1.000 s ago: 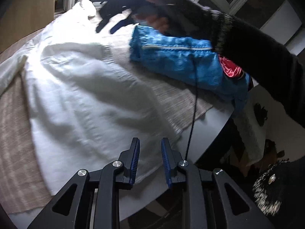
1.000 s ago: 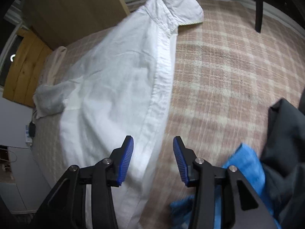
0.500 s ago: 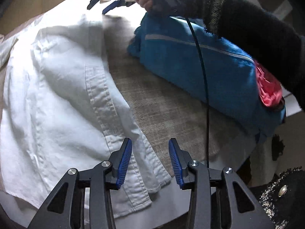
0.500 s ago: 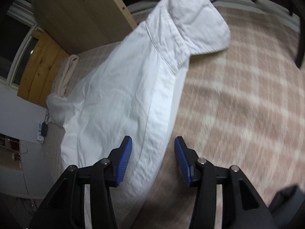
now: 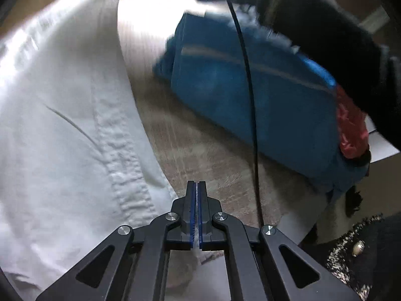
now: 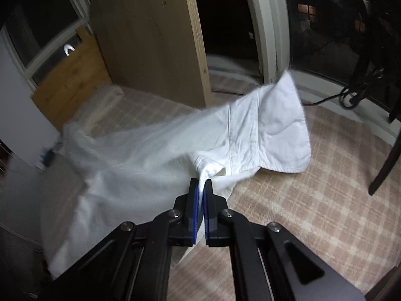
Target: Fold clothes
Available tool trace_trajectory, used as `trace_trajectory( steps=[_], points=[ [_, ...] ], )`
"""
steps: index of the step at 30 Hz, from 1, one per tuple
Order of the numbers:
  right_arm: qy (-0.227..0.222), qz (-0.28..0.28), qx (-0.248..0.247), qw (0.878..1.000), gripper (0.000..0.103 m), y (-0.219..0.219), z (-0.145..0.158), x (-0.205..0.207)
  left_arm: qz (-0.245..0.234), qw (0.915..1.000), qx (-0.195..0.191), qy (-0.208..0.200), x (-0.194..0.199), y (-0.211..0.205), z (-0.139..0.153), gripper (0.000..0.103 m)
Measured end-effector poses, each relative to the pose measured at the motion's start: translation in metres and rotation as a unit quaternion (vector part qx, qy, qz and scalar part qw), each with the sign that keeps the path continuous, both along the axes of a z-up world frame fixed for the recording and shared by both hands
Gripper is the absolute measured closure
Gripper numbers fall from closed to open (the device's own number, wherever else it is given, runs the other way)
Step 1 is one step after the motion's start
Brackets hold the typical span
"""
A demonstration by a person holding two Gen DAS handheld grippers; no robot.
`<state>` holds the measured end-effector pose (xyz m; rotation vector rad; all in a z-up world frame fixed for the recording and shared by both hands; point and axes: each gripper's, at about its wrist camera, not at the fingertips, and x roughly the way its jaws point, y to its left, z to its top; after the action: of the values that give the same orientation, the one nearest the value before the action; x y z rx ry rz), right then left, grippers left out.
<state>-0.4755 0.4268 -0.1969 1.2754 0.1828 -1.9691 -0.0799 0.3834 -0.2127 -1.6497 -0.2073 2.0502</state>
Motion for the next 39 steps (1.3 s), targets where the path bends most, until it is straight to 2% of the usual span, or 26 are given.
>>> trace_trajectory(
  steps=[2,4,6,9,11,14,16,19,22,26,30,36,39],
  points=[
    [-0.029,0.010,0.057,0.998,0.097,-0.009,-0.018,-0.001,0.005,0.9999,0.013,-0.009,0.004,-0.008,0.007,0.102],
    [-0.017,0.000,0.095,0.995,0.082,-0.007,-0.017,0.003,0.016,0.9998,0.015,0.002,0.015,-0.027,0.028,0.092],
    [0.007,-0.011,0.106,0.994,0.080,0.003,0.002,0.010,0.043,0.9989,0.000,0.019,0.030,-0.061,0.053,0.086],
    [0.038,-0.002,0.090,0.995,0.080,0.018,0.041,0.042,0.099,0.9929,-0.057,0.031,0.059,-0.129,0.077,0.083],
    [0.011,0.009,0.070,0.997,0.080,0.027,0.042,0.083,0.129,0.9869,-0.092,0.028,0.076,-0.168,0.081,0.083],
    [-0.029,0.026,0.040,0.998,0.080,0.040,0.044,0.145,0.153,0.9809,-0.119,0.018,0.091,-0.220,0.081,0.083],
    [-0.056,0.038,0.021,0.998,0.080,0.048,0.045,0.186,0.146,0.9807,-0.129,0.020,0.100,-0.239,0.077,0.083],
    [-0.098,0.047,-0.006,0.994,0.080,0.061,0.042,0.245,0.121,0.9867,-0.108,0.020,0.102,-0.253,0.069,0.081],
    [-0.151,-0.003,-0.007,0.988,0.080,0.067,0.007,0.279,0.077,0.9921,-0.095,0.025,0.095,-0.247,0.057,0.081],
    [-0.216,-0.068,-0.007,0.974,0.080,0.075,-0.037,0.321,0.018,0.9952,-0.080,0.053,0.084,-0.233,0.056,0.081],
    [-0.209,-0.105,-0.013,0.972,0.080,0.074,-0.036,0.331,-0.022,0.9946,-0.076,0.067,0.073,-0.228,0.051,0.081],
    [-0.132,-0.083,0.028,0.987,0.080,0.043,-0.016,0.346,-0.050,0.9931,-0.061,0.087,0.067,-0.222,0.046,0.081],
    [-0.140,-0.091,0.067,0.984,0.080,0.036,-0.036,0.340,-0.066,0.9923,-0.067,0.080,0.065,-0.219,0.035,0.081]
  ],
)
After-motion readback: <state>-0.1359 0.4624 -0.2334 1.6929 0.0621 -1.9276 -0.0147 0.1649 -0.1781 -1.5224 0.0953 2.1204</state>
